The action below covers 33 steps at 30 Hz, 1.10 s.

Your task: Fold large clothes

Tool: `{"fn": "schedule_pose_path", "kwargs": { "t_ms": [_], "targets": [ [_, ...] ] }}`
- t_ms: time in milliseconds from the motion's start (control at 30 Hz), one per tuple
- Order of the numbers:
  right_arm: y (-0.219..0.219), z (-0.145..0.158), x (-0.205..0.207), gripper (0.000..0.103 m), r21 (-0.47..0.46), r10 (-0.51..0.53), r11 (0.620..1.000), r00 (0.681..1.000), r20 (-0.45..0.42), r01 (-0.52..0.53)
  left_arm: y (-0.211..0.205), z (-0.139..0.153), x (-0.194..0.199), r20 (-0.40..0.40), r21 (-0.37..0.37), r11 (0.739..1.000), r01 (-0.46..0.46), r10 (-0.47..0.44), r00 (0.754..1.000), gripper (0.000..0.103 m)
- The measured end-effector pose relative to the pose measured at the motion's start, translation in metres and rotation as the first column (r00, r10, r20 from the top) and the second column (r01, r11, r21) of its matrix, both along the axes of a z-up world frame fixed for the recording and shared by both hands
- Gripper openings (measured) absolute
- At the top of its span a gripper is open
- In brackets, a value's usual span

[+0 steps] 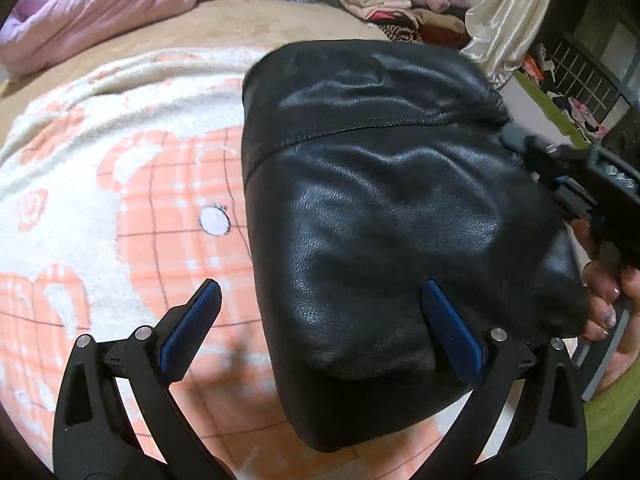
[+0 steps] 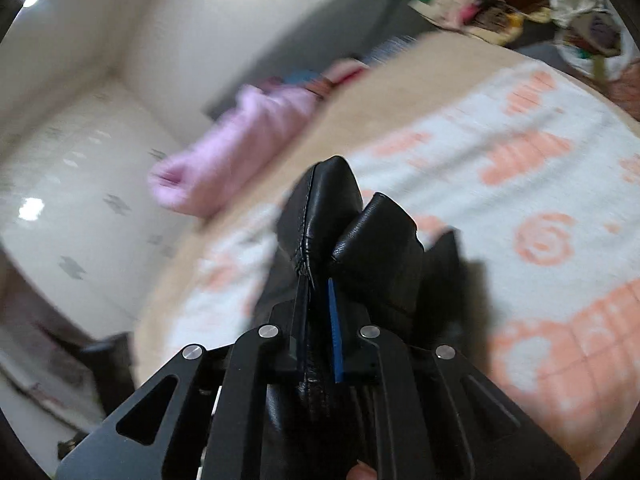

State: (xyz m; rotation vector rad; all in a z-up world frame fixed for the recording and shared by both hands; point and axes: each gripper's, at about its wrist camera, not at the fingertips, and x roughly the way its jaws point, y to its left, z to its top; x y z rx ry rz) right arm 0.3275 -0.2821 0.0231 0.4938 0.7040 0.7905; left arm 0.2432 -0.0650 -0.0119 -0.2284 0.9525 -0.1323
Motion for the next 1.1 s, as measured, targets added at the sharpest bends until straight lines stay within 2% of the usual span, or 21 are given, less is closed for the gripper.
{"fn": "schedule_pose_path", "kwargs": {
  "t_ms": [33,67,167,233,367,500,567,700,933,1033,1100],
  "targets": [
    [-0.003,-0.003,0.001,0.008,0.006,0.001,1.000,1.000,0.008,-0.001,0.000,0.000,0.000,0.002,-0.001,1.000,0.004,-0.004,1.000,0.094],
    [-0.008,-0.014,0.007,0.008,-0.016,-0.013,1.000,1.000,-0.025,0.013,-0.002,-0.001,0.001,-0.004,0.003,1.000,0.011,-0.011,1.000,0.094],
    [-0.023,-0.045,0.021,0.008,-0.100,-0.065,0.994,0.990,-0.122,0.053,-0.010,-0.013,0.005,-0.037,-0.012,0.999,0.043,-0.043,0.998,0.094],
    [-0.026,-0.055,0.022,0.012,-0.167,-0.094,0.983,0.985,-0.145,0.070,-0.014,-0.019,0.005,-0.041,-0.024,0.998,0.055,-0.055,0.998,0.094],
    [-0.014,-0.060,0.012,0.020,-0.318,-0.139,0.943,0.986,-0.091,0.103,-0.016,-0.021,0.006,-0.037,-0.037,0.998,0.042,-0.044,0.998,0.094],
    [-0.003,-0.053,0.000,0.025,-0.393,-0.162,0.910,0.986,-0.035,0.136,-0.021,-0.021,0.002,-0.033,-0.044,0.998,0.047,-0.048,0.998,0.094],
    [-0.004,-0.052,-0.006,0.030,-0.406,-0.170,0.902,0.985,-0.022,0.146,-0.023,-0.019,-0.001,-0.031,-0.040,0.998,0.047,-0.048,0.998,0.094],
    [-0.009,-0.054,-0.006,0.037,-0.388,-0.176,0.909,0.984,-0.033,0.149,-0.025,-0.016,-0.001,-0.031,-0.036,0.998,0.043,-0.044,0.999,0.094],
    [-0.018,-0.036,-0.034,0.050,-0.362,-0.174,0.918,0.985,0.001,0.162,-0.032,-0.012,-0.003,-0.025,-0.025,0.998,0.050,-0.050,0.998,0.093],
    [-0.019,-0.028,-0.043,0.060,-0.344,-0.166,0.925,0.986,0.021,0.163,-0.033,-0.011,-0.005,-0.025,-0.022,0.999,0.050,-0.050,0.998,0.093],
    [-0.019,-0.023,-0.048,0.062,-0.333,-0.162,0.929,0.986,0.032,0.164,-0.034,-0.011,-0.006,-0.025,-0.020,0.999,0.049,-0.049,0.998,0.093]
  ]
}}
